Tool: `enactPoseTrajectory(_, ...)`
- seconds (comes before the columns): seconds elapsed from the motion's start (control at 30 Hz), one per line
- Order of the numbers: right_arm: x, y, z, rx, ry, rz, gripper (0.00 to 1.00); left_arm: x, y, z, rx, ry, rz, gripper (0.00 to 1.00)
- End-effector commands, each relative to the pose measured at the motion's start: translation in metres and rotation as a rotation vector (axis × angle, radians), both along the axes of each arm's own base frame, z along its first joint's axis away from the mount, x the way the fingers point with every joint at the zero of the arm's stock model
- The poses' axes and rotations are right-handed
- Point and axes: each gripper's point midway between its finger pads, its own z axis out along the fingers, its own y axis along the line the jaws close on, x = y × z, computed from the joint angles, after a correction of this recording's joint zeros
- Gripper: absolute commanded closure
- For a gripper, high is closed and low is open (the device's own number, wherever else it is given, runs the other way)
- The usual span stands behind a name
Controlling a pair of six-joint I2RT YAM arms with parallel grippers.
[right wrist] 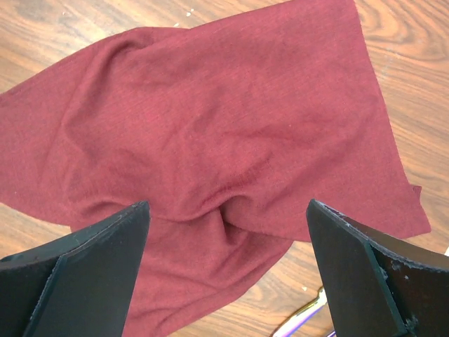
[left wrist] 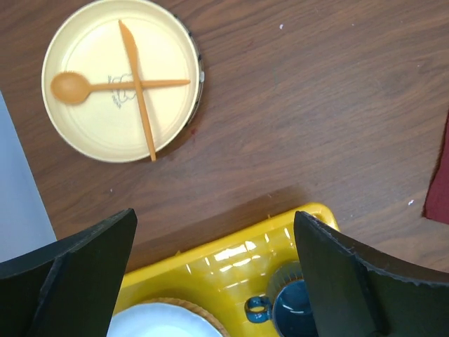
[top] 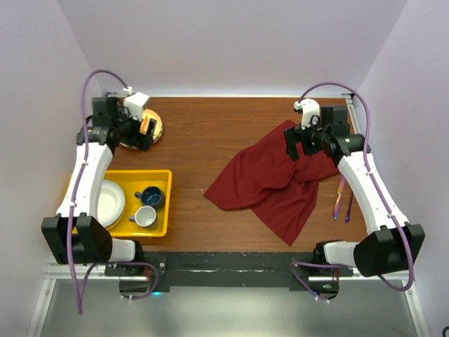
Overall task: Fold the napkin into a case and place the utensils inside
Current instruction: Flatten out the crumpled napkin at the center of the board.
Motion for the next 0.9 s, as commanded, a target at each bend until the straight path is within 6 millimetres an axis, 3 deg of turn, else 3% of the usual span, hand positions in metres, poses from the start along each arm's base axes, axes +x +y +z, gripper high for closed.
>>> enactPoseTrajectory(0.0, 0.003, 0.007, 0.02, 0.01, -0.024, 0.05, 0.02, 0.012, -0.037, 0.012, 0.171, -0.068, -0.132, 0.0)
enactPoseTrajectory(0.07, -0.001, 0.007, 0.015, 0.007, 0.004, 0.068, 0.02, 0.009, -0.055, 0.008, 0.161, -0.069, -0.205, 0.0)
enactPoseTrajectory(0.2, -0.013, 0.009, 0.002, 0.006, 0.055, 0.095, 0.02, -0.009, -0.115, -0.007, 0.148, -0.052, -0.436, 0.0)
enactPoseTrajectory(0.4, -0.039, 0.007, -0.03, -0.007, 0.147, 0.125, 0.02, -0.048, -0.183, -0.057, 0.155, 0.024, -0.688, 0.0)
enactPoseTrajectory(0.43, -0.045, 0.007, -0.035, -0.01, 0.167, 0.135, 0.02, -0.054, -0.188, -0.073, 0.169, 0.058, -0.71, 0.0)
enactPoseTrajectory(0.57, -0.06, 0.003, -0.062, -0.029, 0.246, 0.129, 0.02, -0.07, -0.225, -0.106, 0.208, 0.097, -0.808, 0.02)
enactPoseTrajectory(0.73, -0.057, -0.005, -0.092, -0.061, 0.309, 0.081, 0.02, -0.071, -0.251, -0.146, 0.257, 0.164, -0.831, 0.18)
enactPoseTrajectory(0.87, -0.051, -0.014, -0.118, -0.113, 0.366, 0.041, 0.02, -0.069, -0.27, -0.166, 0.291, 0.154, -0.836, 0.19)
